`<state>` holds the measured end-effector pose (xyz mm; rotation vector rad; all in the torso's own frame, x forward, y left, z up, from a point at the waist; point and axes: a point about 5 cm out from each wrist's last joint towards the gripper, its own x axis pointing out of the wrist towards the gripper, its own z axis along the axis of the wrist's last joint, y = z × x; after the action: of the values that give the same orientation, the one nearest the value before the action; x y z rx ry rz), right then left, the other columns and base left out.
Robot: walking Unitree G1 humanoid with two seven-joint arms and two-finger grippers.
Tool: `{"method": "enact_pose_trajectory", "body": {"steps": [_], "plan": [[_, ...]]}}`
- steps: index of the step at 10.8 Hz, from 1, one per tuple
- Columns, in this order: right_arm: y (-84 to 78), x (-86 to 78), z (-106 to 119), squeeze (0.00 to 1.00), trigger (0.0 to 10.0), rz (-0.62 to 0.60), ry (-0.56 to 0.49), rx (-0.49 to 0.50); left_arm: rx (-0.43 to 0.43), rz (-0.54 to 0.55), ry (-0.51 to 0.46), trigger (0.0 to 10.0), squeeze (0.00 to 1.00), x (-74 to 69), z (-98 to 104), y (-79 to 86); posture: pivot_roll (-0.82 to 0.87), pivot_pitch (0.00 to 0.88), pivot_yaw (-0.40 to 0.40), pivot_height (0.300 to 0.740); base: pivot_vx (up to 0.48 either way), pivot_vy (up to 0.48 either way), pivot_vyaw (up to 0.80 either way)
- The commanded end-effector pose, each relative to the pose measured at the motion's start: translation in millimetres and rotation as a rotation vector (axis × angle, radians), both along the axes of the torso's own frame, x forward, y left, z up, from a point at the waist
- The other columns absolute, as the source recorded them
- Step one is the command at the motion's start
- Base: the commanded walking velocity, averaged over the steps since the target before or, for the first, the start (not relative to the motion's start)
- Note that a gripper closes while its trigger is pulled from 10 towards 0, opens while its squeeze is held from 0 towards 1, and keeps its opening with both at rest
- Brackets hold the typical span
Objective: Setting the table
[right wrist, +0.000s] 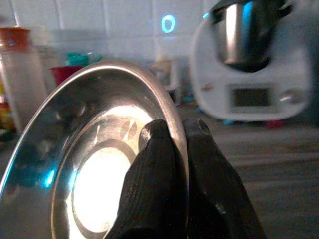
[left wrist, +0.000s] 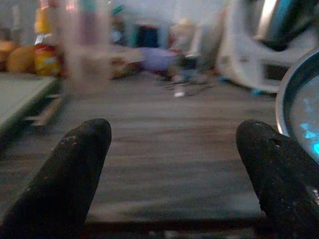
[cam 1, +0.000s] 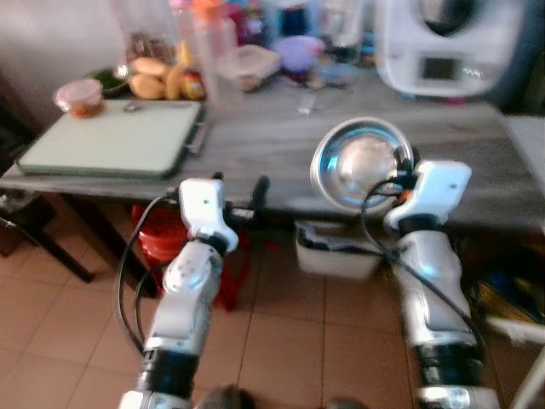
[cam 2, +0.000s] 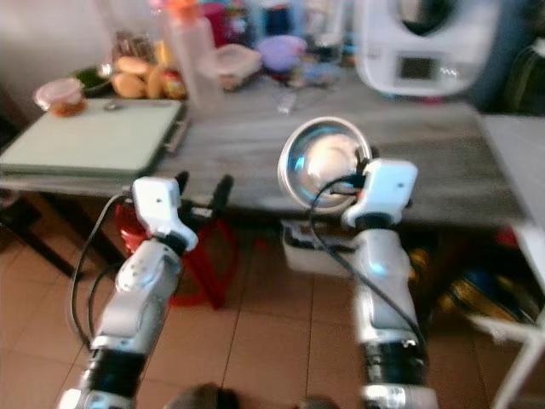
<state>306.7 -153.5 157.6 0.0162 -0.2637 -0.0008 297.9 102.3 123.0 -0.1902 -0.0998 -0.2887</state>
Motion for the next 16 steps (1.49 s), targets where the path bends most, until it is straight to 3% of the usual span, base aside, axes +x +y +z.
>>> {"method": "enact_pose_trajectory", "body": {"steps": [1,3,7,9,11,16], "plan": [[-6.7,0.5,3.1,0.00,10.0,-0.019,-0.013,0.007,-0.009,-0.027,-0.013,10.0,0.00,0.2,3.7,-6.1,-0.08,0.056,0.067,0.740,0.480,0.000,0.00],[-10.4,1.0,1.6,0.00,10.0,-0.037,-0.002,0.037,-0.007,-0.036,-0.015,10.0,0.00,-0.8,4.1,-6.6,-0.08,0.064,0.069,0.740,0.472,0.000,0.00],[-15.3,2.2,-14.2,0.00,10.0,-0.095,0.120,0.205,0.023,0.047,-0.020,10.0,0.00,-7.2,2.5,13.9,-0.07,0.103,0.066,0.740,0.000,0.000,0.00],[-16.0,4.7,-10.3,0.00,10.0,-0.096,0.140,0.236,0.040,0.095,0.000,10.0,0.00,-17.7,-1.4,28.6,-0.06,0.120,0.063,0.740,0.000,0.000,0.00],[-16.0,7.0,-23.8,0.00,10.0,-0.101,0.238,0.312,0.071,0.122,0.027,10.0,0.00,-22.7,-8.0,37.6,-0.05,0.124,0.060,0.740,0.000,0.000,0.00],[-14.0,9.0,-37.7,0.00,10.0,-0.096,0.400,0.386,0.066,0.103,0.030,10.0,0.00,-22.2,-6.3,31.6,-0.06,0.120,0.059,0.740,0.000,0.000,0.00]]}}
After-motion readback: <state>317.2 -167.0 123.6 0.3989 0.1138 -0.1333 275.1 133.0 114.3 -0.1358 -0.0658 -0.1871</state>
